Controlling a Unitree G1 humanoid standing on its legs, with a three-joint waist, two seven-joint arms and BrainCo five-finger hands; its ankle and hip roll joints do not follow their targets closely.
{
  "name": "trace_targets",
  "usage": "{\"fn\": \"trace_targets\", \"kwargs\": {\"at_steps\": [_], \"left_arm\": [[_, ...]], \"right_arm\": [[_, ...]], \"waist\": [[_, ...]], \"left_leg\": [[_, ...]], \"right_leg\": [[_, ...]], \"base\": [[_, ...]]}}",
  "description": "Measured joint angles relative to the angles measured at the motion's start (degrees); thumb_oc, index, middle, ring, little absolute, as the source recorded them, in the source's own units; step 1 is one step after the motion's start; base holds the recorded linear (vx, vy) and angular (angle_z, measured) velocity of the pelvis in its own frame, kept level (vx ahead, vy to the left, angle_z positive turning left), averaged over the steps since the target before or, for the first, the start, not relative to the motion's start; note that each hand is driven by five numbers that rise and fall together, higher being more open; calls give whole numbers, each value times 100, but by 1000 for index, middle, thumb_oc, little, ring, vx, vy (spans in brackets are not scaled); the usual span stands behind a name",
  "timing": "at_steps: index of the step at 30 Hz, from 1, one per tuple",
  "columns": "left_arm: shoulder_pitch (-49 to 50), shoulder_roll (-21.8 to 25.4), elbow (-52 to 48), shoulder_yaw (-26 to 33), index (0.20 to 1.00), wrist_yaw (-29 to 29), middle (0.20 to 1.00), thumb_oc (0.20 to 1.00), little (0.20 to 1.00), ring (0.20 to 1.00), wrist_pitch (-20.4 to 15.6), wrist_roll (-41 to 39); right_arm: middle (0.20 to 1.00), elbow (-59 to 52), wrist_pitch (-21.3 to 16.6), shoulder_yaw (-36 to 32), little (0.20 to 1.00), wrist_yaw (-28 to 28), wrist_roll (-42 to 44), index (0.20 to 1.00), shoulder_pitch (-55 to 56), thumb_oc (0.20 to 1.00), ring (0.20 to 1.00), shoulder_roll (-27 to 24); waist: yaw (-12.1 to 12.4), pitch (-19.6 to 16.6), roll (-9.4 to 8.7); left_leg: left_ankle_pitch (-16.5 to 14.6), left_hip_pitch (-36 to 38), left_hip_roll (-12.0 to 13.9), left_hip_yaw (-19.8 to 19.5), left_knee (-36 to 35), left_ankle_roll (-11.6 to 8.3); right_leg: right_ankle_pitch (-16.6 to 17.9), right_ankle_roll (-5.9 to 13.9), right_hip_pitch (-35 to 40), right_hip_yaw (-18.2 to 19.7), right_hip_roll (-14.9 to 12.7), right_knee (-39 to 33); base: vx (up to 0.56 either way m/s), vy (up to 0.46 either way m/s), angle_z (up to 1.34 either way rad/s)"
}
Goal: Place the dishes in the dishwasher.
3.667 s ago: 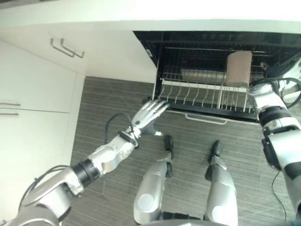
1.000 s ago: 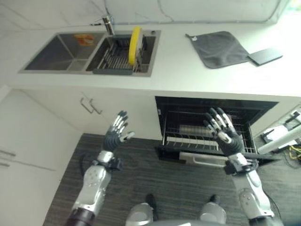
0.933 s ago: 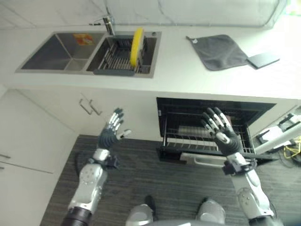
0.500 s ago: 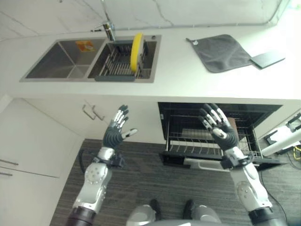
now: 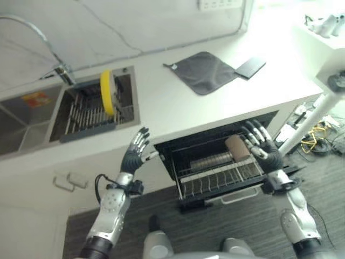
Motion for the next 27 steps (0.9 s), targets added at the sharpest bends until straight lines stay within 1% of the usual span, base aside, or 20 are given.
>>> {"fn": "trace_targets", "kwargs": {"at_steps": [1,2,3,4,5,6,7,8,9,10,12,13,14,16,17,18,20,21,23,27], "left_arm": [[-48,16,-8,-19,1000,-10,1000,1000,1000,1000,6,2],[-121,38,-7,-61,1000,-20,1000,1000,1000,1000,12,9],[-186,45,-20,-75,1000,-23,1000,1000,1000,1000,22,26],[-196,61,-28,-74,1000,-15,1000,1000,1000,1000,21,30],[-239,156,-45,-67,1000,73,1000,1000,1000,1000,20,84],[-211,225,-89,-30,1000,195,1000,1000,1000,1000,19,201],[-156,484,-146,31,1000,380,1000,1000,1000,1000,38,284],[-146,561,-149,54,1000,426,1000,1000,1000,1000,66,287],[-120,569,-152,74,1000,461,1000,1000,1000,1000,84,287],[-106,559,-161,73,1000,479,1000,1000,1000,1000,95,289],[12,542,-300,186,1000,528,1000,1000,1000,1000,102,288],[10,488,-295,186,1000,557,1000,1000,1000,1000,109,287],[17,327,-281,178,1000,559,1000,1000,1000,1000,135,287],[129,67,-323,170,1000,560,1000,1000,1000,1000,141,293],[183,-50,-327,169,1000,565,1000,1000,1000,1000,147,309],[210,-85,-327,167,1000,570,1000,1000,1000,1000,180,411],[299,-97,-323,167,1000,588,1000,1000,1000,1000,196,464],[293,-96,-323,175,1000,588,1000,1000,1000,1000,195,463],[277,-113,-317,174,1000,579,1000,1000,1000,1000,188,460],[167,-119,-293,110,1000,564,1000,1000,1000,1000,189,457]], "right_arm": [[1000,-52,-33,41,1000,-18,0,1000,81,1000,1000,149],[1000,-52,-47,50,1000,-23,2,1000,92,1000,1000,268],[1000,-51,-52,52,1000,-41,3,1000,87,1000,1000,385],[1000,-52,-53,64,1000,-46,4,1000,84,1000,1000,448],[1000,-55,-50,149,1000,-26,5,1000,79,1000,1000,530],[1000,-70,-36,177,1000,8,5,1000,57,1000,1000,531],[1000,-227,-36,180,1000,29,13,1000,27,1000,1000,554],[1000,-307,-47,177,1000,43,13,1000,0,1000,1000,546],[1000,-314,-49,178,1000,70,14,1000,-42,1000,1000,511],[1000,-312,-53,175,1000,79,14,1000,-50,1000,1000,483],[1000,-264,-84,337,1000,92,12,1000,-171,1000,1000,428],[1000,-221,-104,387,1000,87,10,1000,-241,1000,1000,408],[1000,-150,-136,386,1000,63,11,1000,-281,1000,1000,395],[1000,-49,-160,455,1000,-21,8,1000,-298,1000,1000,391],[1000,-33,-185,506,1000,-41,8,1000,-306,1000,1000,354],[1000,-34,-219,548,1000,-46,6,1000,-327,1000,1000,277],[1000,-35,-267,539,1000,-56,8,1000,-323,1000,1000,28],[1000,-35,-268,537,1000,-55,8,1000,-322,1000,1000,-52],[1000,-35,-268,498,1000,-55,8,1000,-293,1000,1000,-96],[1000,-35,-266,474,1000,-48,4,1000,-291,1000,1000,-98]], "waist": [[30,-41,-161],[19,-47,-226],[4,-39,-213],[16,-42,-187],[110,-50,-128],[251,-52,-71],[343,-66,-95],[375,-63,-94],[403,-63,-93],[382,-63,-88],[454,-72,-120],[463,-74,-131],[437,-67,-27],[450,-72,69],[454,-88,101],[461,-82,129],[438,-117,257],[421,-124,294],[387,-134,368],[380,-136,372]], "left_leg": [[-64,12,-277,15,-24,129],[-61,27,-445,30,-57,209],[-113,48,-544,82,-75,325],[-115,65,-577,81,-103,388],[-55,253,-623,290,-393,519],[16,352,-597,483,-557,549],[30,379,-572,741,-695,616],[37,391,-540,807,-722,627],[25,425,-525,910,-721,640],[24,457,-535,974,-719,641],[32,455,-531,1184,-718,620],[41,441,-558,1202,-711,588],[51,407,-482,1170,-654,559],[60,474,-318,1158,-598,503],[49,475,-238,1159,-579,461],[52,437,-170,1161,-513,451],[54,383,-93,1177,-419,448],[54,384,-88,1182,-419,447],[63,384,-93,1193,-418,436],[74,384,-123,1188,-366,425]], "right_leg": [[132,37,11,-158,-293,-27],[304,-52,-8,-299,-455,14],[601,-35,-45,-331,-564,43],[696,-28,-82,-341,-604,69],[833,79,-300,-449,-704,304],[881,105,-493,-618,-664,354],[1115,69,-753,-1074,-472,398],[1078,28,-869,-1246,-344,498],[944,-22,-911,-1378,-226,553],[906,-31,-887,-1486,-146,451],[874,-88,-787,-1672,-80,25],[828,-148,-683,-1690,12,-289],[940,-183,-535,-1706,166,-612],[1135,-272,-250,-1779,412,-1190],[1134,-258,-176,-1764,529,-1362],[1155,-307,-175,-1755,591,-1417],[1184,-343,-183,-1689,675,-1490],[1187,-339,-187,-1662,681,-1489],[1208,-343,-167,-1635,686,-1492],[1197,-331,-122,-1650,680,-1495]], "base": [[80,261,-1],[67,331,15],[26,210,14],[-14,169,-5],[-37,56,-40],[-77,85,-80],[-65,70,-89],[-84,60,-81],[-97,9,-51],[-123,-57,-51],[-71,-137,-51],[-27,-126,-32],[-28,-92,-13],[-24,-56,-5],[-31,-30,-9],[-39,-30,-11],[-35,-39,-17],[-21,-39,-17],[-17,-50,-8],[-19,-5,2]]}}
